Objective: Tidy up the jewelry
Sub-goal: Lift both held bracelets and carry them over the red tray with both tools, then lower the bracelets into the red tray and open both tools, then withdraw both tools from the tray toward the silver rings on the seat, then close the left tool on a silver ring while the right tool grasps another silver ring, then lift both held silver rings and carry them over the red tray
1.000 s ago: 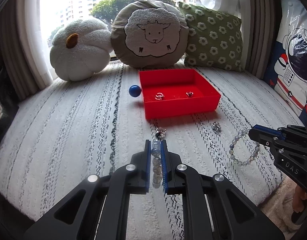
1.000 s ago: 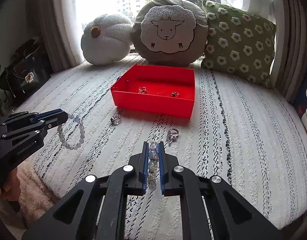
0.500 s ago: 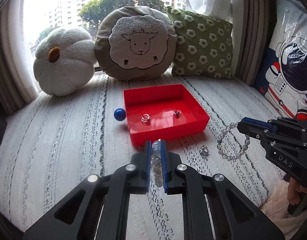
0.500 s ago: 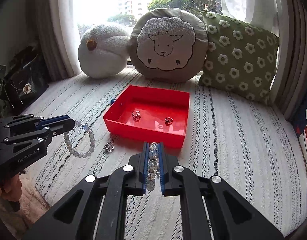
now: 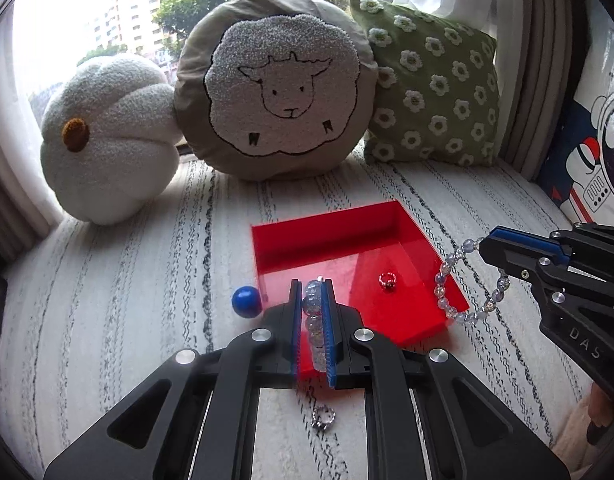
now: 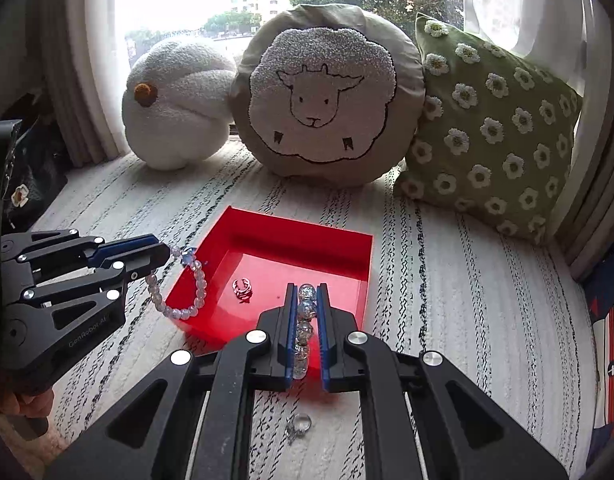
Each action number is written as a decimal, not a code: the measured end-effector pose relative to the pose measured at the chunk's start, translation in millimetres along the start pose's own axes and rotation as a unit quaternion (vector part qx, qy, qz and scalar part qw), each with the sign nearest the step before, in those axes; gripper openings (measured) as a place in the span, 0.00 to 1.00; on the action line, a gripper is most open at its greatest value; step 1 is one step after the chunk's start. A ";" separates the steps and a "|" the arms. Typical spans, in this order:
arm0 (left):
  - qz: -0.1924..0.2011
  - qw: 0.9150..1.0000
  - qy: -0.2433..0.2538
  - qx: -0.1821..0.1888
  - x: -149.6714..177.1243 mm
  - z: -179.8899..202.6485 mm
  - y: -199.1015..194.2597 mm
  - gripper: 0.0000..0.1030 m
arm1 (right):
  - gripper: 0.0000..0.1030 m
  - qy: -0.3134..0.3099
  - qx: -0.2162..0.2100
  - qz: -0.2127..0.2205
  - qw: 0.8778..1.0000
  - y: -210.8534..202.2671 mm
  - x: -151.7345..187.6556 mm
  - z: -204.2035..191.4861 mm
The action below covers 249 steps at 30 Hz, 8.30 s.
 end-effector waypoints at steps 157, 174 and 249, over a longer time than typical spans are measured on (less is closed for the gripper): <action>-0.064 0.995 -0.055 -0.045 151.6 -8.2 20.5 0.87 | 0.92 0.083 0.032 -0.051 0.995 -18.4 164.0 15.5; -0.054 0.996 -0.010 -0.077 152.6 -0.1 35.3 0.66 | 0.92 0.077 0.028 -0.051 0.995 -18.6 164.9 11.8; -0.042 0.999 0.001 -0.006 144.1 24.2 -0.5 0.16 | 0.22 0.068 -0.004 -0.025 0.997 -7.8 142.7 -2.3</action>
Point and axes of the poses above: each gripper's, at about its wrist camera, not at the fingertips, and y roughly the way its jaws point, z to its right, x to its underside, the point moved 4 cm from there along y, roughly the way its jaws point, and after that the axes turned 8 degrees about z, right-handed, at the moved point
